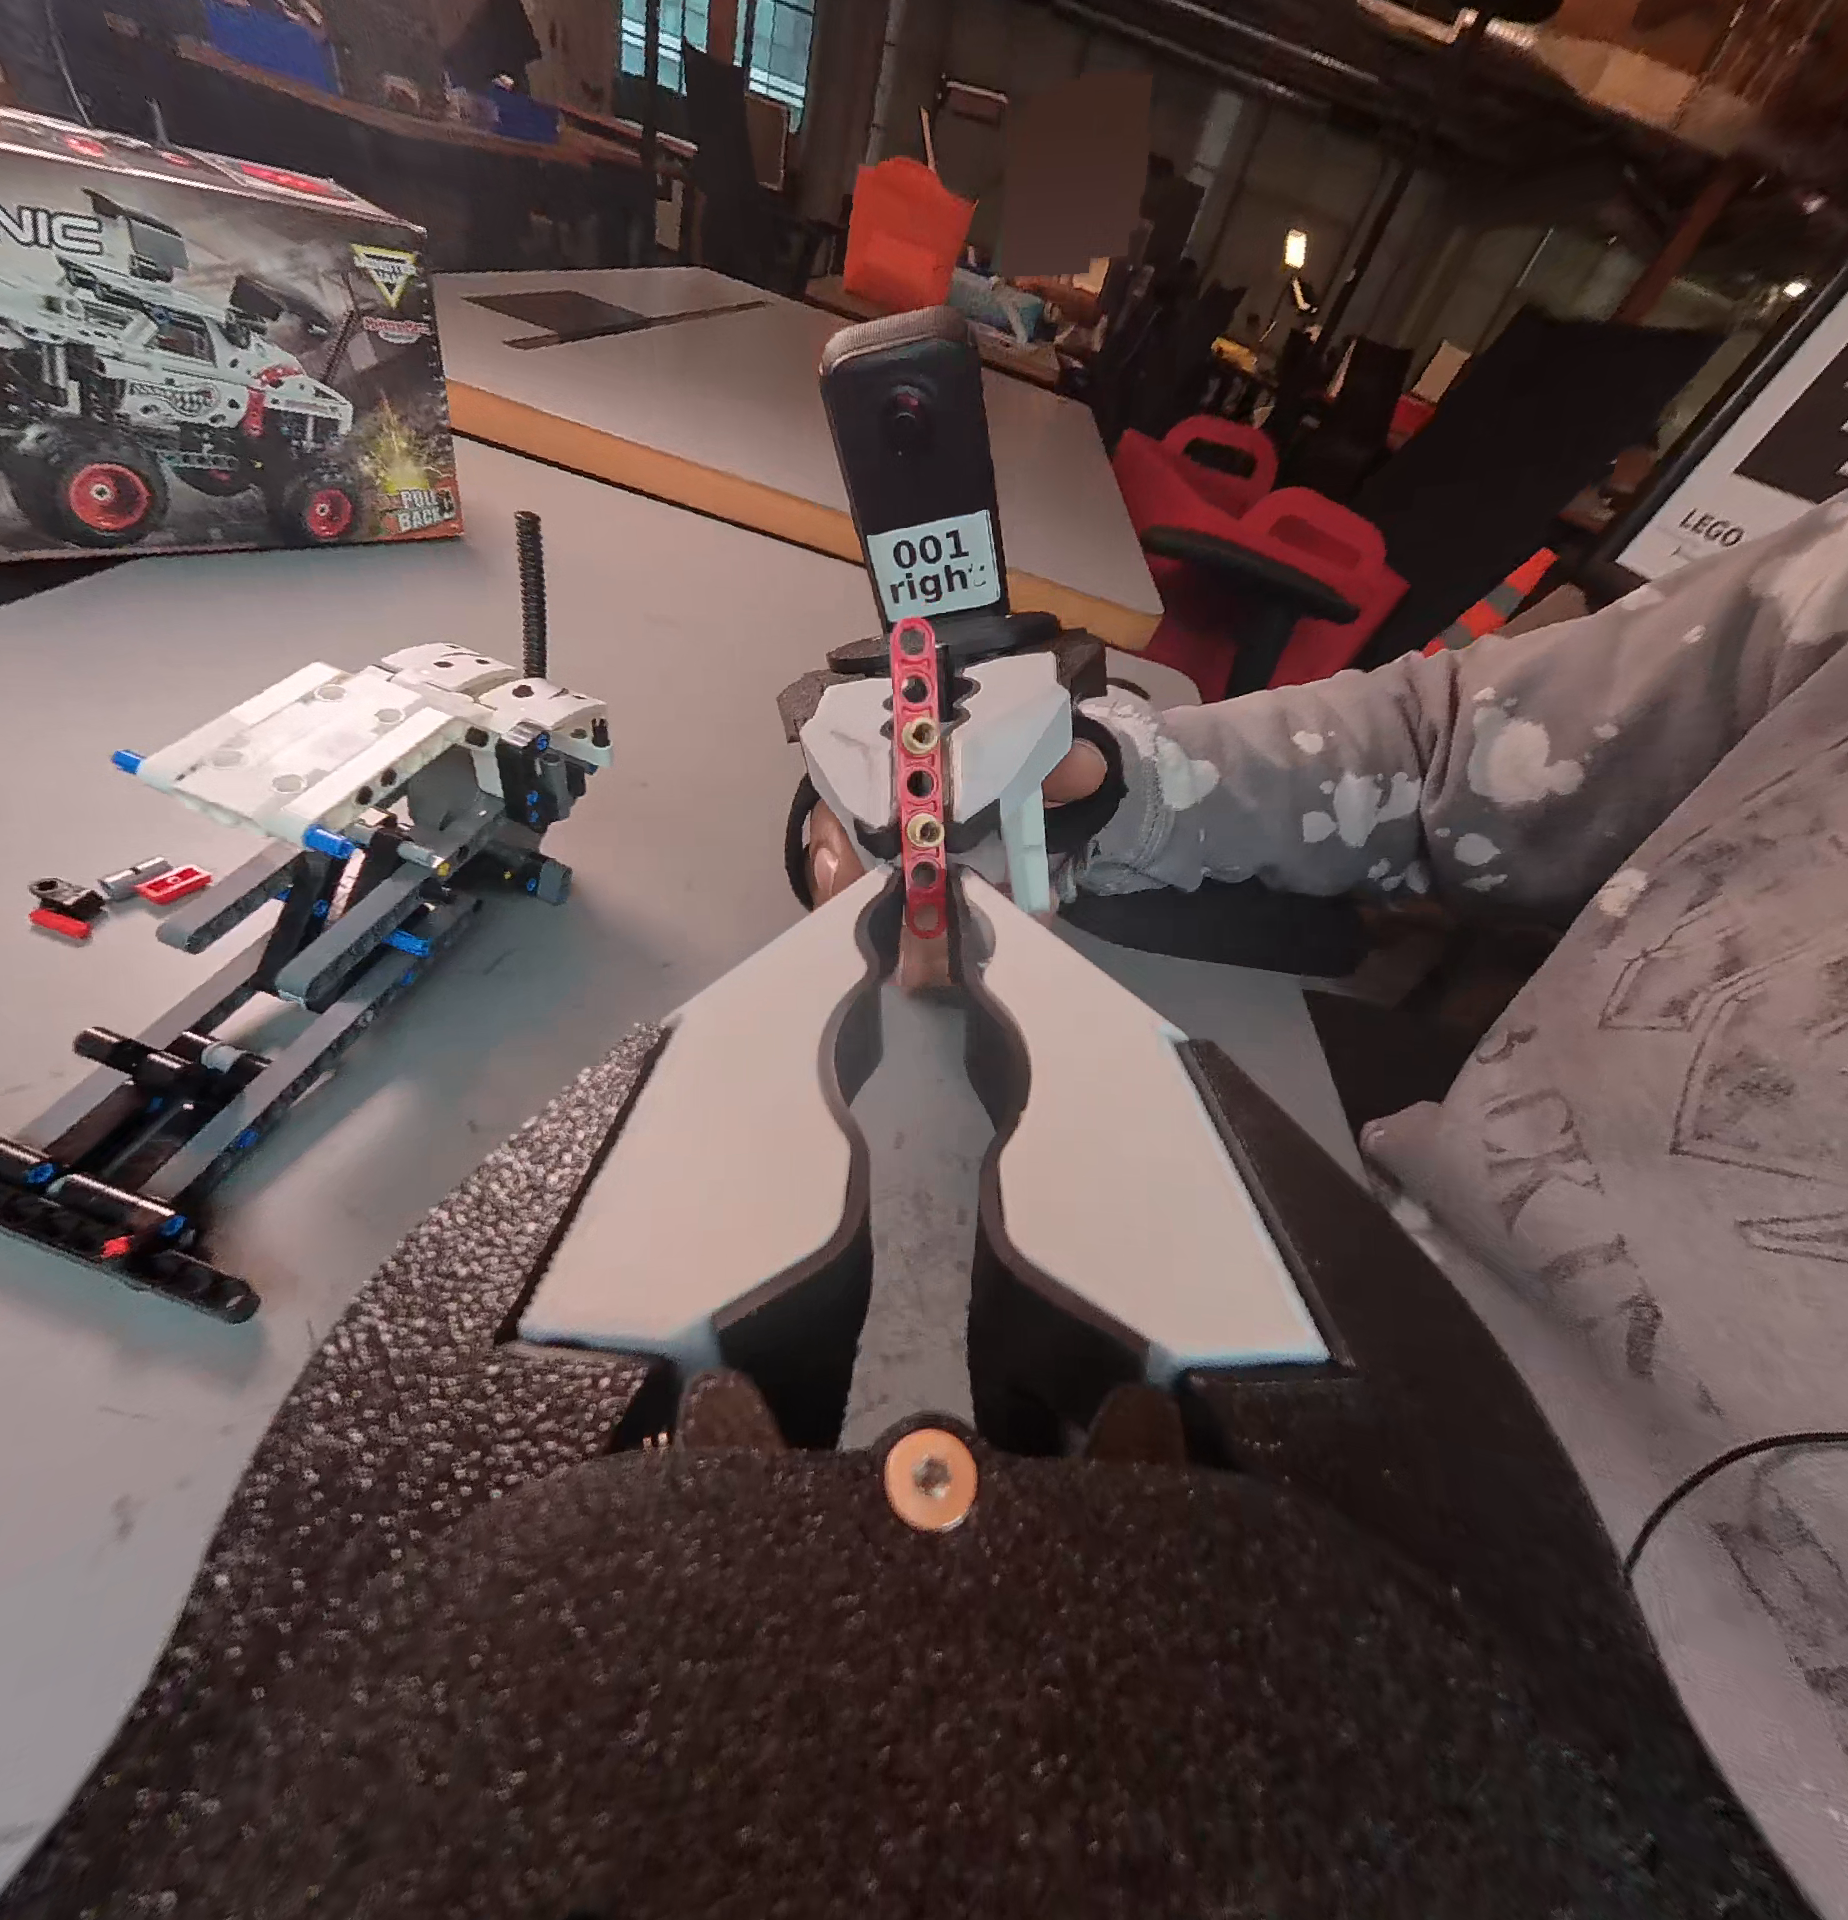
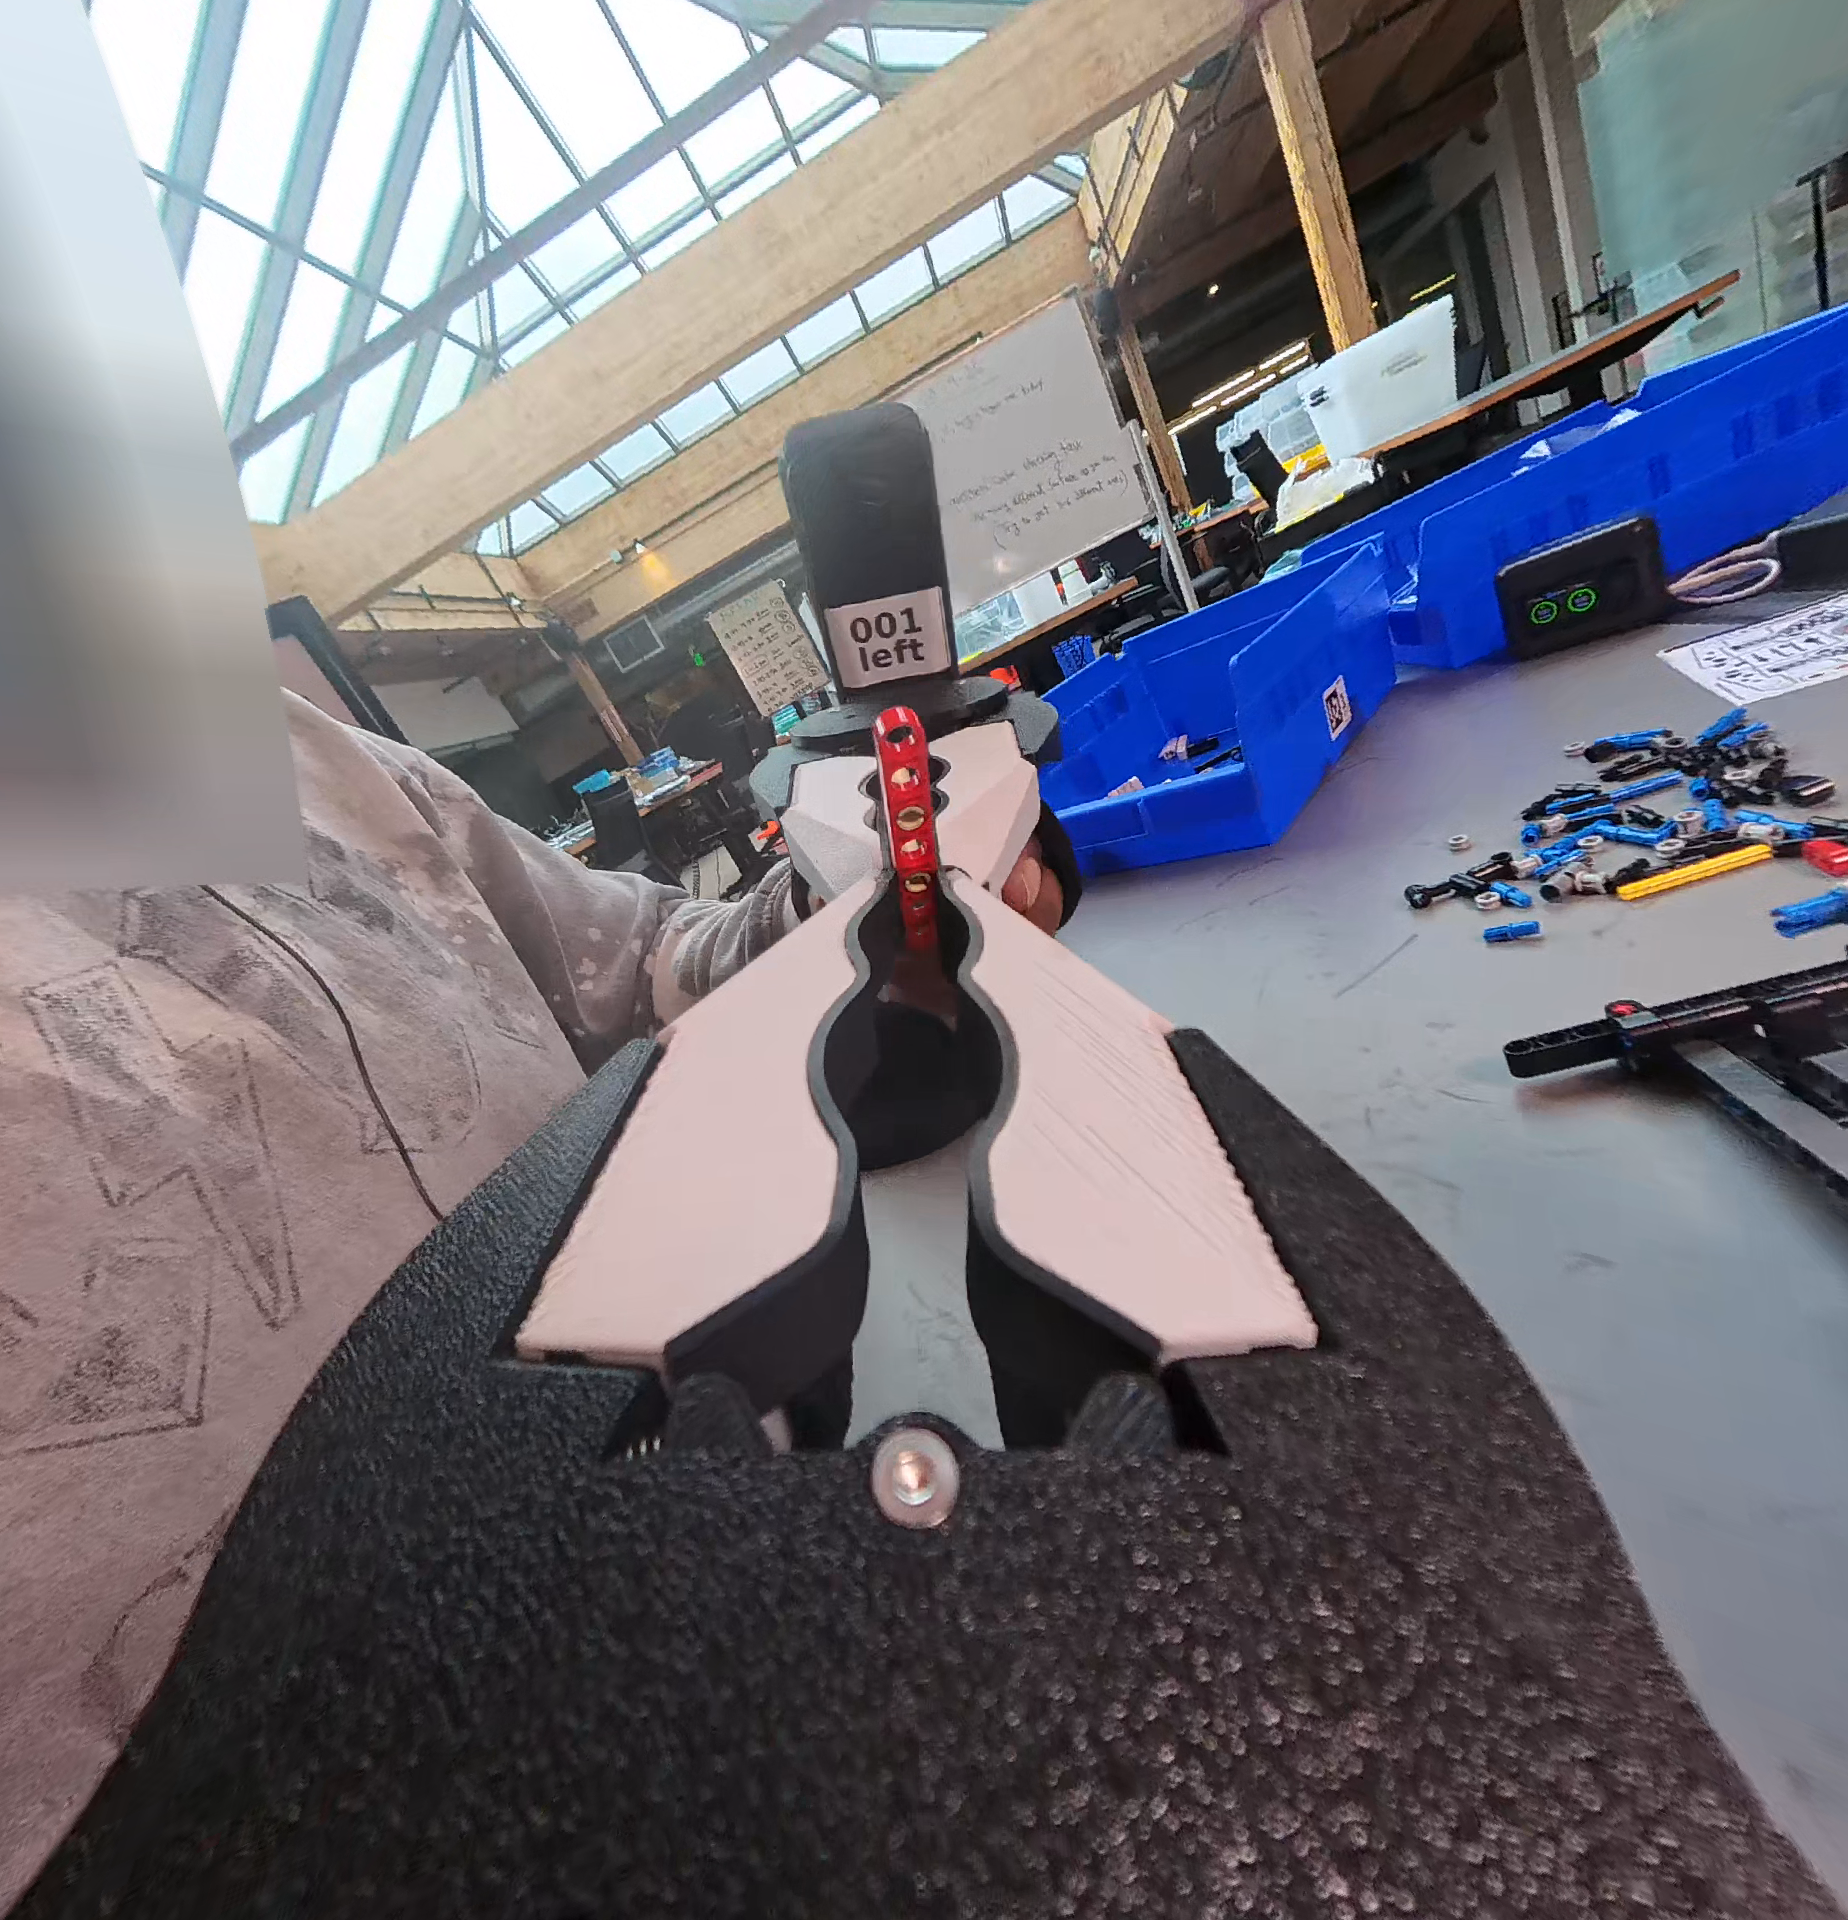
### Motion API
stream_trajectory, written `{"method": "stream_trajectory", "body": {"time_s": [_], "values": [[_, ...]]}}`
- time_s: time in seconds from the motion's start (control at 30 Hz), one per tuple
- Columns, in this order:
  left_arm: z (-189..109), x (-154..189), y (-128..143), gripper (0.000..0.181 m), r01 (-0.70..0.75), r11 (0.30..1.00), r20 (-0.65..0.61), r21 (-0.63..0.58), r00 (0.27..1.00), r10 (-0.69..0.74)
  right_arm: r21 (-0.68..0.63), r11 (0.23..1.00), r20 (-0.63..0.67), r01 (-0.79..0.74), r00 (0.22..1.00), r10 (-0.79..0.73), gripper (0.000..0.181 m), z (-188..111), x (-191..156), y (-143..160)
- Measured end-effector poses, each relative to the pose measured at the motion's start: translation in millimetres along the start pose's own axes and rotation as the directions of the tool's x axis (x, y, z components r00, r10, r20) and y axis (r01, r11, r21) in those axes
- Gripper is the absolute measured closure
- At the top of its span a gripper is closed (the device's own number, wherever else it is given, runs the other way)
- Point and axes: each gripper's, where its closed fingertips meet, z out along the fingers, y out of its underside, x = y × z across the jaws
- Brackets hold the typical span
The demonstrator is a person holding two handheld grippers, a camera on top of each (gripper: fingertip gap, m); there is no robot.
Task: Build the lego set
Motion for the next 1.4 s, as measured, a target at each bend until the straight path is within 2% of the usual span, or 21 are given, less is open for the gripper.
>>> {"method": "stream_trajectory", "body": {"time_s": [0.1, 0.3, 0.43, 0.5, 0.57, 0.63, 0.7, 0.8, 0.87, 0.97, 1.03, 1.1, 1.27, 1.4], "values": [[1, -2, 3, 0.175, -0.052, 0.998, 0.042, -0.019, 0.998, 0.053, -0.001, 1.000, -0.002, 0.001, 1.000, -0.001, 0.174, -1, 1, 2], [1, -8, 6, 0.175, -0.046, 0.999, 0.064, -0.010, 0.997, 0.047, -0.007, 1.000, -0.021, -0.014, 1.000, 0.014, 0.174, -1, 7, 5], [-4, -19, 6, 0.174, 0.044, 0.997, 0.075, 0.058, 0.996, -0.048, -0.023, 1.000, -0.065, 0.017, 0.998, -0.019, 0.170, -5, 13, 1], [-13, -33, 4, 0.174, 0.103, 0.989, 0.109, 0.109, 0.987, -0.115, -0.106, 0.986, -0.166, 0.126, 0.976, -0.143, 0.158, -16, 25, -5], [-26, -48, -2, 0.174, 0.150, 0.972, 0.140, 0.179, 0.974, -0.176, -0.236, 0.925, -0.295, 0.298, 0.885, -0.361, 0.154, -40, 41, -21], [-38, -61, -8, 0.174, 0.179, 0.954, 0.172, 0.240, 0.960, -0.223, -0.352, 0.845, -0.420, 0.402, 0.739, -0.527, 0.150, -77, 59, -43], [-47, -70, -11, 0.175, 0.184, 0.945, 0.197, 0.272, 0.950, -0.242, -0.443, 0.810, -0.512, 0.384, 0.634, -0.580, 0.136, -117, 79, -55], [-51, -75, -12, 0.174, 0.177, 0.945, 0.210, 0.276, 0.948, -0.239, -0.546, 0.799, -0.554, 0.251, 0.607, -0.569, 0.105, -151, 115, -39], [-49, -74, -11, 0.175, 0.175, 0.948, 0.207, 0.267, 0.950, -0.234, -0.583, 0.782, -0.540, 0.221, 0.614, -0.576, 0.090, -149, 137, -28], [-46, -69, -9, 0.174, 0.153, 0.956, 0.211, 0.251, 0.955, -0.208, -0.590, 0.781, -0.484, 0.206, 0.684, -0.546, 0.078, -125, 156, -13], [-47, -67, -8, 0.174, 0.141, 0.960, 0.215, 0.242, 0.957, -0.194, -0.614, 0.762, -0.450, 0.206, 0.701, -0.553, 0.079, -114, 166, -6], [-48, -66, -7, 0.174, 0.133, 0.962, 0.219, 0.238, 0.958, -0.187, -0.632, 0.749, -0.445, 0.197, 0.699, -0.560, 0.098, -109, 173, -2], [-50, -67, -8, 0.175, 0.140, 0.960, 0.216, 0.243, 0.957, -0.194, -0.656, 0.729, -0.449, 0.195, 0.676, -0.585, 0.100, -105, 160, 6], [-49, -67, -7, 0.175, 0.147, 0.959, 0.212, 0.243, 0.957, -0.201, -0.707, 0.696, -0.514, 0.126, 0.583, -0.629, 0.101, -108, 142, 15]]}}
